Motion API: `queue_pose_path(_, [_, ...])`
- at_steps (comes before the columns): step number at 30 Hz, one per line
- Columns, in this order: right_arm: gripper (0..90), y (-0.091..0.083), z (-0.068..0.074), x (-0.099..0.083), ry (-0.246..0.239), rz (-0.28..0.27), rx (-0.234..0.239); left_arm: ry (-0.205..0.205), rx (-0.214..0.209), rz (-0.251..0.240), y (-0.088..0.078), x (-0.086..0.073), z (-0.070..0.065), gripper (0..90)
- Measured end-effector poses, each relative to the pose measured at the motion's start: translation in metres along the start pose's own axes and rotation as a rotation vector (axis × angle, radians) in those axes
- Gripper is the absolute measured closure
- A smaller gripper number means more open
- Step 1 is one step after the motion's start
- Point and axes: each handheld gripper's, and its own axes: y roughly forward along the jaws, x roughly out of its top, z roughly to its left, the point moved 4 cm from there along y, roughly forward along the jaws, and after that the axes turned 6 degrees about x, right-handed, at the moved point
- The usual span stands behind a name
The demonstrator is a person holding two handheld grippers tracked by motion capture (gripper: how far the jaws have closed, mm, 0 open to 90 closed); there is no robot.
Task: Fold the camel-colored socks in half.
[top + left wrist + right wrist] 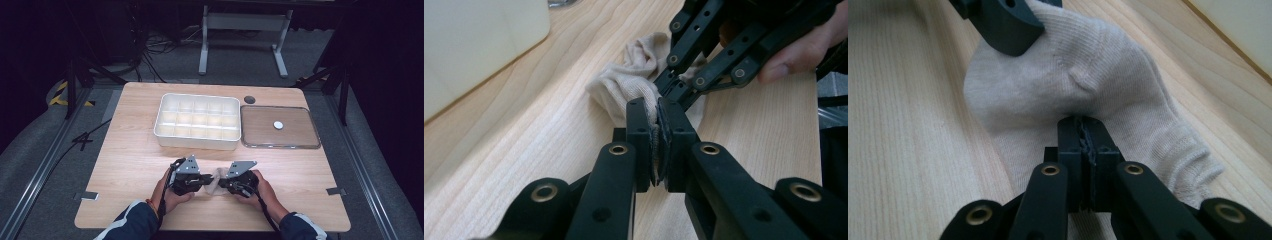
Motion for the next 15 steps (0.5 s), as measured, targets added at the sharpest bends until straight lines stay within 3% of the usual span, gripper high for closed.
queue_pose_path(11, [87.6,0.0072,0.0004,0.0069,-0.014,-0.001,0.011,0.012,0.015,0.004,0.0066,0.0034,-0.0007,85.1])
queue_pose_path(15, [85.5,0.0077,-0.0001,0.0062,-0.012,-0.021,0.029,0.007,0.049,0.019,0.0064,0.0023,0.0023,85.3])
